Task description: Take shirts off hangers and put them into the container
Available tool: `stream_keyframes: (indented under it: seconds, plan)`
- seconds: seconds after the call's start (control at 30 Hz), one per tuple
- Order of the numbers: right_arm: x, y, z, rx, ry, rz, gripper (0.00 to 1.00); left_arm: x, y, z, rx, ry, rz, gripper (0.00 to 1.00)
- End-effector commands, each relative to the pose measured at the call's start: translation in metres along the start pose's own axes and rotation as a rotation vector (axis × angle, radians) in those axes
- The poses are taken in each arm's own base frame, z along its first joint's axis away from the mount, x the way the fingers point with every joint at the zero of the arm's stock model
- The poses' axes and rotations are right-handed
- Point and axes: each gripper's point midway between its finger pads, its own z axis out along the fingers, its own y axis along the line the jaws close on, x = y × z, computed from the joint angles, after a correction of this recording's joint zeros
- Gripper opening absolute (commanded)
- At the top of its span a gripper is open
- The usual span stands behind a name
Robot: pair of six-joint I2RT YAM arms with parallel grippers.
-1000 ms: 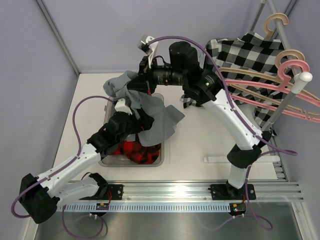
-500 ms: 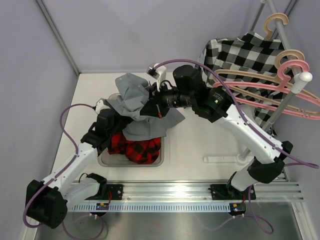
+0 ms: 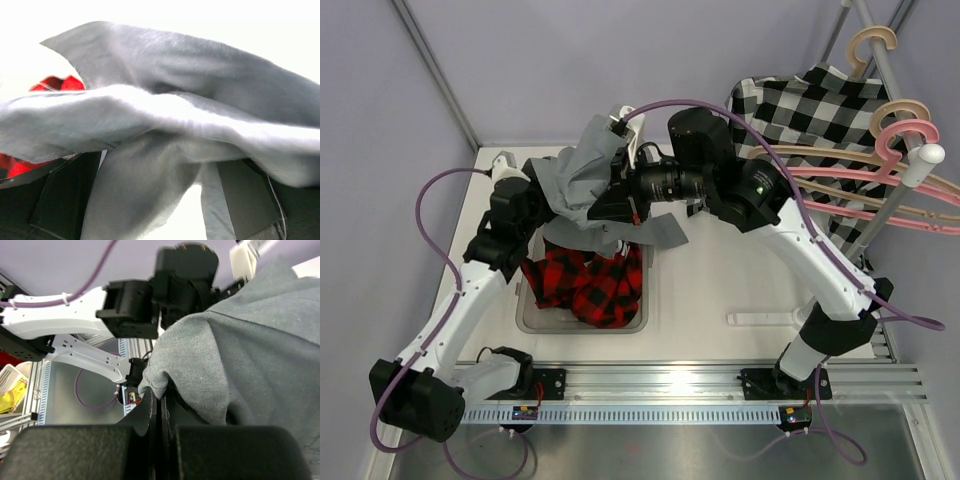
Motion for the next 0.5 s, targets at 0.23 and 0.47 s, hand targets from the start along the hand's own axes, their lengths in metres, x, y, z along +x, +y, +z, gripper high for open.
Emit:
stream_keyframes:
  seconds: [0.23,0.47]
  plan:
    - [0.044,-0.076,0.035,0.197,-0.008,0.085,0.0,-0.022,0.018,-0.028,-0.05,-0.086,0.045,0.99]
    - [0.096,-0.143,0.071,0.189,0.084,0.242,0.0,-0.008,0.055,-0.053,-0.121,-0.115,0.028,0.99]
